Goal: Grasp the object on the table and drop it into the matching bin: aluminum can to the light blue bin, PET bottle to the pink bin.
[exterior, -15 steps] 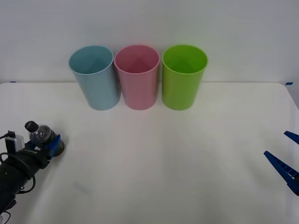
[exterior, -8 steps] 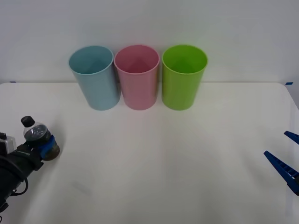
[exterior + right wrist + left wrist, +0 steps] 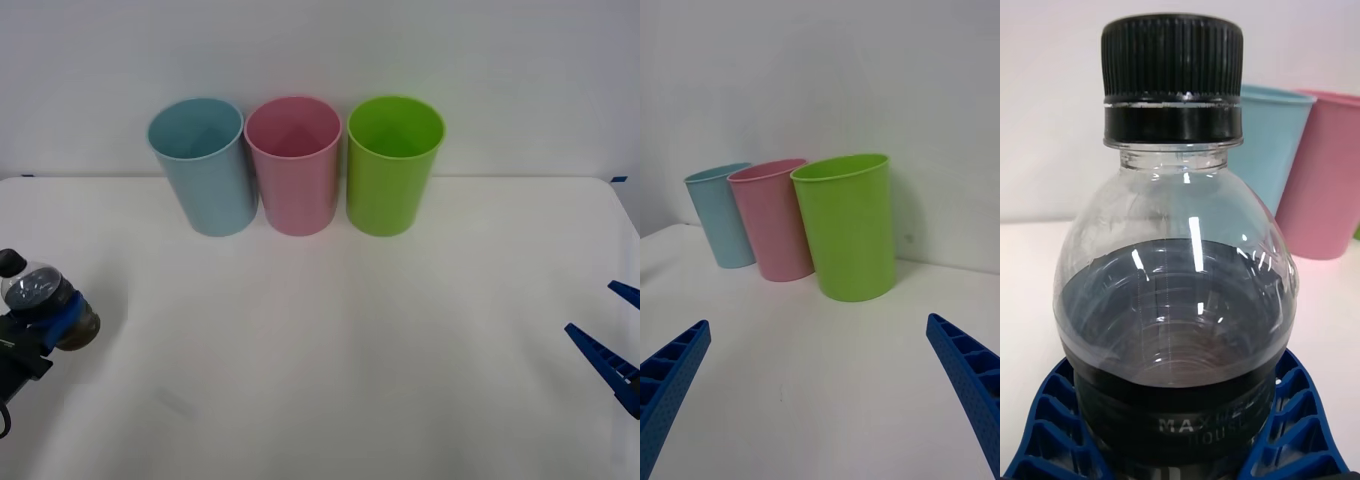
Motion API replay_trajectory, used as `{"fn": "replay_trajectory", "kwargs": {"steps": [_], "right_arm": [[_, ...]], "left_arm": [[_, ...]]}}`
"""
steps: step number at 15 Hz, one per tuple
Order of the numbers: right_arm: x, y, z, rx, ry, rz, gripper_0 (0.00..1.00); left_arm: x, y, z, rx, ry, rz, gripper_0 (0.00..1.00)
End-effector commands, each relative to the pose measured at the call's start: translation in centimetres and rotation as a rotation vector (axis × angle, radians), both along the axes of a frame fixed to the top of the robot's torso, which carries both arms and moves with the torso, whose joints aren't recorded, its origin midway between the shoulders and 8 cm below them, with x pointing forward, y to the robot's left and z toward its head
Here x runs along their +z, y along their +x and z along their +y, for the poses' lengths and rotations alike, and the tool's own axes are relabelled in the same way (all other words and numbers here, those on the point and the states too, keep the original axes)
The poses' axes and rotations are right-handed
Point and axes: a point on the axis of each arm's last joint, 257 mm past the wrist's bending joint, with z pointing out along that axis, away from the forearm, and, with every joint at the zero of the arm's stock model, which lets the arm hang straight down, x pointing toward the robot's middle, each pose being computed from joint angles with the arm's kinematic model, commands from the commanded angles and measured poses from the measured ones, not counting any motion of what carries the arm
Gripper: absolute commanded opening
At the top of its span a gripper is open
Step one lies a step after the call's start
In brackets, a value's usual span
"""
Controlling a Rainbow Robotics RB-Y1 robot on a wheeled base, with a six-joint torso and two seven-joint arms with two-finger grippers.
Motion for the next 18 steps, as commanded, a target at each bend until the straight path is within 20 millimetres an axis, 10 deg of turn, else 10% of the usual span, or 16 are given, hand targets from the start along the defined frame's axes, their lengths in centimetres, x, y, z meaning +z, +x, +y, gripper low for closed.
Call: {"fn": "replay_trajectory", "kwargs": {"steps": [1,5,10,18], "right_arm": [[0.0,0.0,0.0,0.000,0.000,0.000,1.00],[0.0,0.0,0.0,0.000,0.000,0.000,1.00],[0.0,0.0,0.0,0.000,0.000,0.000,1.00],[0.0,0.0,0.0,0.000,0.000,0.000,1.00]], "left_arm": [[4.2,-1.0,0.1,-0.008,-0.003,-0.078,0.00],[10.1,0.0,-1.3,-0.054,0.007,-0.182,0.00],[15.5,5.5,-8.1,-0.141,-0.065,-0.267,0.00],[21.1,9.4,-14.9,-0.218,-0.148,-0.291,0.00]]}}
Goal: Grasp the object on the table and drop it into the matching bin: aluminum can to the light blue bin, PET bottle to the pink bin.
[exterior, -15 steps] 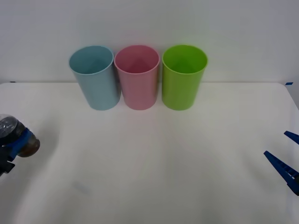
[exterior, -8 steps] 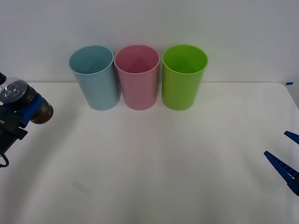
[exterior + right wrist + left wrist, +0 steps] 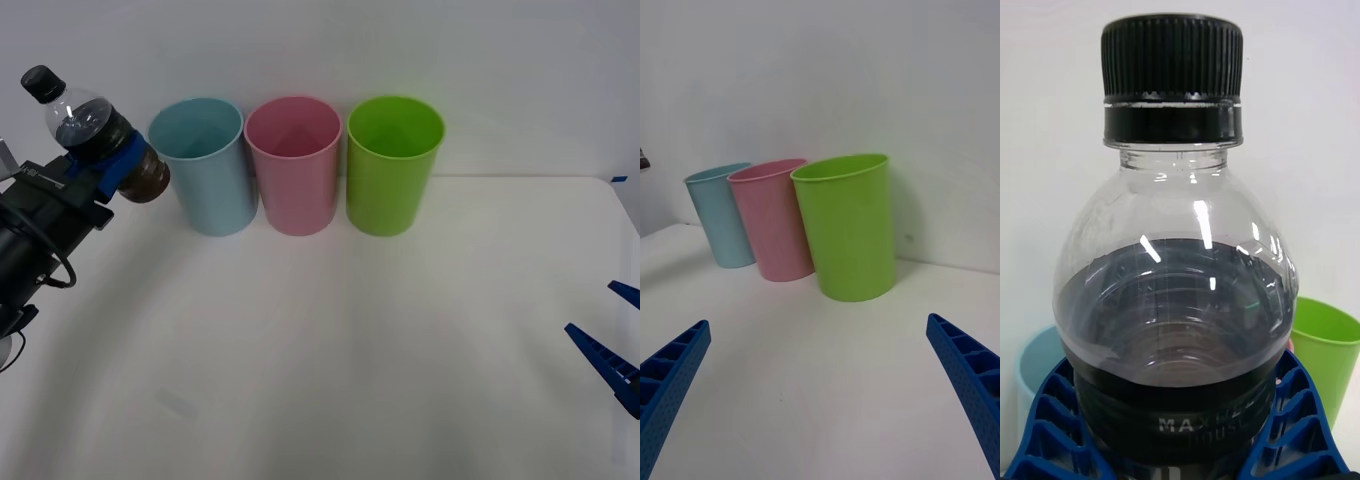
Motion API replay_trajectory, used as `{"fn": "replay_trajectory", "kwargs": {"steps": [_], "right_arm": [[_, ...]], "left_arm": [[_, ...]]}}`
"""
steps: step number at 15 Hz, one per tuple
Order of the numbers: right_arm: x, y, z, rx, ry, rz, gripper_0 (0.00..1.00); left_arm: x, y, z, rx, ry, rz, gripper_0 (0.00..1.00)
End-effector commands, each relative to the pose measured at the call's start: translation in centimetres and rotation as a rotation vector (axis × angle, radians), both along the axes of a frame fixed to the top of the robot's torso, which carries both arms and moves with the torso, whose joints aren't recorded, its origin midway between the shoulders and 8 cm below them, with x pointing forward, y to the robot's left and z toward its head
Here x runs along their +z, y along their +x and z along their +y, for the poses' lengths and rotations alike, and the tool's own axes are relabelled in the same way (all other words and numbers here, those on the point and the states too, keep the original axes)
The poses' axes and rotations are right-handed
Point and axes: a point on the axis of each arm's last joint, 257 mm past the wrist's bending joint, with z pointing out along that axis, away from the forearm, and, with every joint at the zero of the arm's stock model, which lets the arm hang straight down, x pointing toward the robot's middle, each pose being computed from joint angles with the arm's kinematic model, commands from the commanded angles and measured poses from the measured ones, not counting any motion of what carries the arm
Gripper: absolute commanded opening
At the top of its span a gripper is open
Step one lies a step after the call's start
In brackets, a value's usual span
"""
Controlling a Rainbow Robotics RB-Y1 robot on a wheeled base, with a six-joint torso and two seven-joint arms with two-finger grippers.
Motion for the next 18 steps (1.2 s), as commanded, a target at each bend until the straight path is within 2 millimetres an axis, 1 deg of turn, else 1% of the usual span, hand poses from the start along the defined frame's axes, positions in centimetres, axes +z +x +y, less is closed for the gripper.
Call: {"fn": "replay_trajectory", "kwargs": {"steps": [1,3,4,6,10,13,16,18], "right_arm": [[0.0,0.0,0.0,0.000,0.000,0.000,1.00],[0.0,0.0,0.0,0.000,0.000,0.000,1.00],[0.0,0.0,0.0,0.000,0.000,0.000,1.00],[0.0,0.0,0.0,0.000,0.000,0.000,1.00],[0.0,0.0,0.0,0.000,0.000,0.000,1.00],[0.0,0.0,0.0,0.000,0.000,0.000,1.00],[0.0,0.0,0.0,0.000,0.000,0.000,1.00],[0.0,0.0,0.0,0.000,0.000,0.000,1.00]], "left_arm": [[1.2,1.9,-2.6,0.002,-0.009,-0.006,0.00],[2.2,3.5,-5.2,-0.012,-0.031,-0.003,0.00],[2.5,4.6,-6.5,-0.027,-0.034,0.002,0.00],[2.9,6.7,-8.3,-0.050,-0.022,0.008,0.00],[4.2,11.1,-10.8,-0.065,0.002,0.021,0.00],[5.1,13.7,-12.4,-0.065,0.005,0.032,0.00],[5.2,15.5,-14.2,-0.072,0.015,0.050,0.00],[5.4,16.2,-15.2,-0.074,0.016,0.054,0.00]]}}
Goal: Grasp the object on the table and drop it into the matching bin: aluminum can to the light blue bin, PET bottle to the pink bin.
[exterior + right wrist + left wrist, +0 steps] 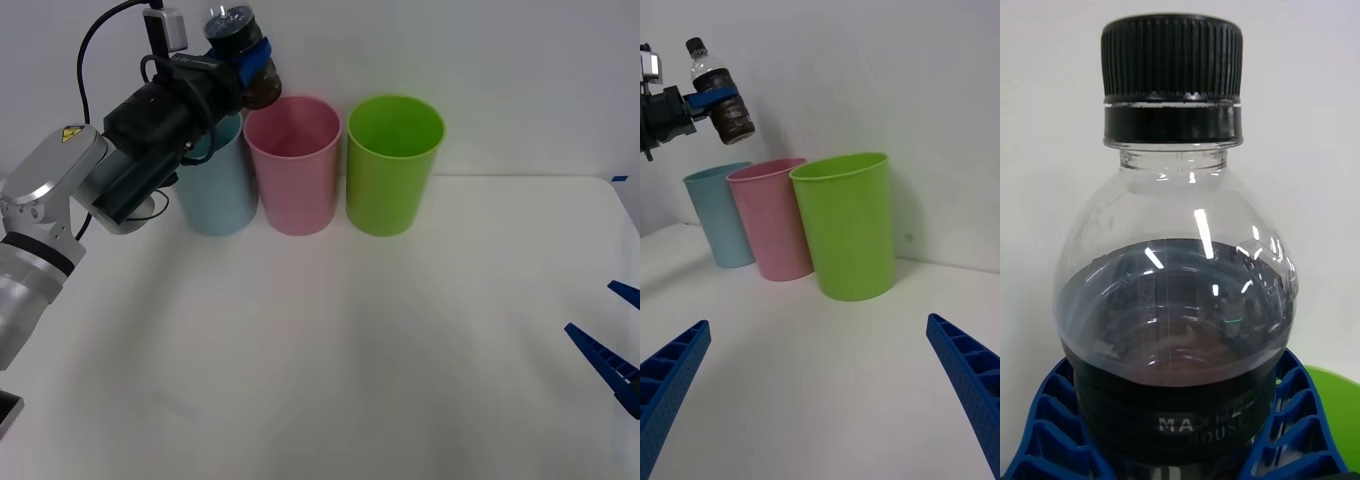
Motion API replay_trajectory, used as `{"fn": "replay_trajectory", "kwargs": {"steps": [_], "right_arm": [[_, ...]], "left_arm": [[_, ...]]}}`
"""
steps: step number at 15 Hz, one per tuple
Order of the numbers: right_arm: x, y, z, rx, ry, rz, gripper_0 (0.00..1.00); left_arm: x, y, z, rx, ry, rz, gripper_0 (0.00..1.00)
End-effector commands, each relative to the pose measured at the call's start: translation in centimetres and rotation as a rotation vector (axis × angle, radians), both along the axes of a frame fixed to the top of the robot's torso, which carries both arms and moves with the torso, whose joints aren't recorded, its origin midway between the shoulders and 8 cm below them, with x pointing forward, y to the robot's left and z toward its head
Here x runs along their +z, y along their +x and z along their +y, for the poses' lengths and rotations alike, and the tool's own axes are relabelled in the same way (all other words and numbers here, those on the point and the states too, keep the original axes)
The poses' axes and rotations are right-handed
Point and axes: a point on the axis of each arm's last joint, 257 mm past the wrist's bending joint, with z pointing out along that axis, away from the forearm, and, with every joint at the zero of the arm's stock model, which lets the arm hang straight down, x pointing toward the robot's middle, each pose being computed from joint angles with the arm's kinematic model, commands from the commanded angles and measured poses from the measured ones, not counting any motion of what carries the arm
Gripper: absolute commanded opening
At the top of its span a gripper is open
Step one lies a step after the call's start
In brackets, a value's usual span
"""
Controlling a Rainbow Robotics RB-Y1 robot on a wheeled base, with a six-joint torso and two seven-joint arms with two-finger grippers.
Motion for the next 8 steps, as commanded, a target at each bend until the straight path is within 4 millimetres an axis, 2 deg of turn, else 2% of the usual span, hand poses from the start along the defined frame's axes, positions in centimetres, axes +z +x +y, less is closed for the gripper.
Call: {"fn": "replay_trajectory", "kwargs": {"steps": [1,8], "right_arm": [[0.0,0.0,0.0,0.000,0.000,0.000,1.00],[0.0,0.0,0.0,0.000,0.000,0.000,1.00]], "left_arm": [[0.0,0.9,-1.4,-0.003,0.007,0.009,0.00],[-0.1,1.8,-4.2,-0.026,0.047,0.019,0.00]]}}
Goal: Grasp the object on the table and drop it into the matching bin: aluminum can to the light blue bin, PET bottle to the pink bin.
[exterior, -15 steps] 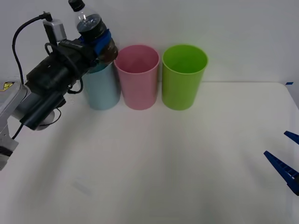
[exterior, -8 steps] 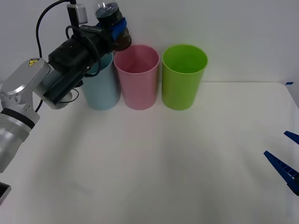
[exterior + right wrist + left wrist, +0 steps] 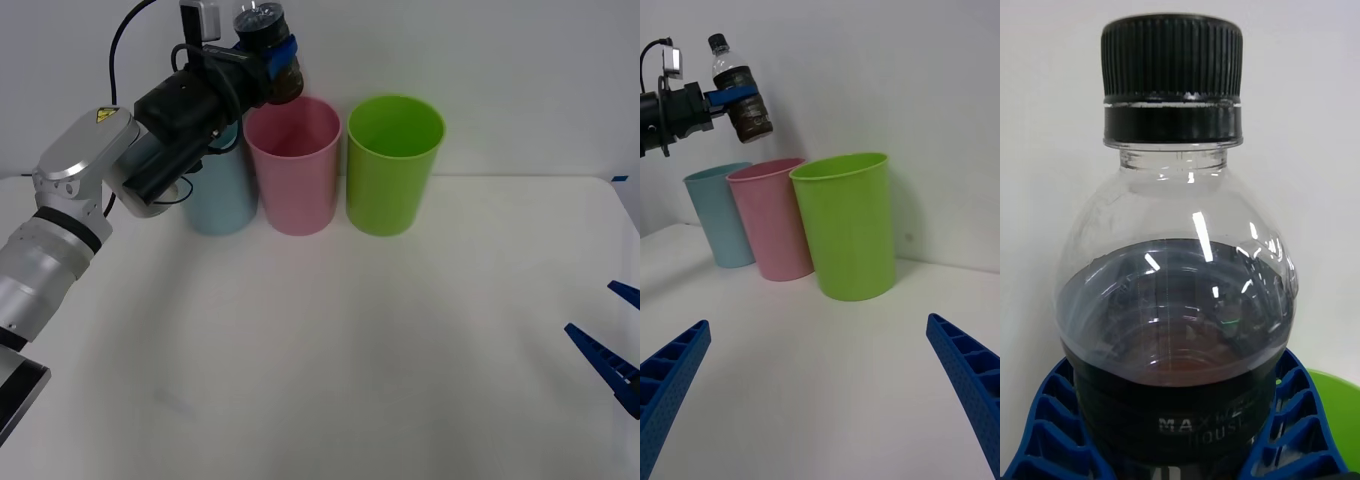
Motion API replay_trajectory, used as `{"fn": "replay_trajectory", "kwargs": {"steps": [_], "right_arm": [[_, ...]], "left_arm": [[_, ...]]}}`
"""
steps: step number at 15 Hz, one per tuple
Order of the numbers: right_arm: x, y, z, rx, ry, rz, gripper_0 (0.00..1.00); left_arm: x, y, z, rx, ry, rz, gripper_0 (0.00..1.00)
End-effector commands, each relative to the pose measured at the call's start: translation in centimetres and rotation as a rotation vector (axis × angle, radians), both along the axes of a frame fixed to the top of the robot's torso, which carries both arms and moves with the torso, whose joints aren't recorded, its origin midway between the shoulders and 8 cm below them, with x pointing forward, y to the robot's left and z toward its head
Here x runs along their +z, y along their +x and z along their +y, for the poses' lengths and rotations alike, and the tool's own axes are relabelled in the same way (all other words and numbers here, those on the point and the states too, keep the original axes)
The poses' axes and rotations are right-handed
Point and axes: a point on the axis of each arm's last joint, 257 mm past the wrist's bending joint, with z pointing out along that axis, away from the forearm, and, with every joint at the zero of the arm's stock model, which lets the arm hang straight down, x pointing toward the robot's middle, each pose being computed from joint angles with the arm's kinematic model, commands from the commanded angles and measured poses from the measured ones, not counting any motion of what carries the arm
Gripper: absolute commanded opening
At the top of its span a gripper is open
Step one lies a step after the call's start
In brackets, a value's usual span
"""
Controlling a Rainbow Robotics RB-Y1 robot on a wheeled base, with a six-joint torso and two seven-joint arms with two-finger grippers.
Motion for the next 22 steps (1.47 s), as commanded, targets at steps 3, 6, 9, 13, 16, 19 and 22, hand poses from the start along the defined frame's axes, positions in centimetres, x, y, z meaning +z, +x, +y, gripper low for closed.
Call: {"fn": "replay_trajectory", "kwargs": {"steps": [3,6,9,13,16,19,22], "right_arm": [[0.0,0.0,0.0,0.000,0.000,0.000,1.00],[0.0,0.0,0.0,0.000,0.000,0.000,1.00],[0.0,0.0,0.0,0.000,0.000,0.000,1.00],[0.0,0.0,0.0,0.000,0.000,0.000,1.00],[0.0,0.0,0.0,0.000,0.000,0.000,1.00],[0.0,0.0,0.0,0.000,0.000,0.000,1.00],[0.0,0.0,0.0,0.000,0.000,0.000,1.00]], "left_arm": [[-0.1,0.0,-1.8,-0.013,0.004,0.000,0.00],[-0.3,-0.1,-2.7,-0.017,0.006,-0.001,0.00],[-0.3,-0.2,-3.0,-0.017,0.008,-0.004,0.06],[-0.3,-0.1,-2.9,-0.015,0.006,-0.002,1.00],[-0.2,-0.1,-2.8,-0.015,0.000,0.000,1.00],[-0.2,0.0,-2.2,-0.011,-0.002,0.002,1.00],[-0.4,-0.1,-1.3,-0.017,-0.009,0.011,1.00]]}}
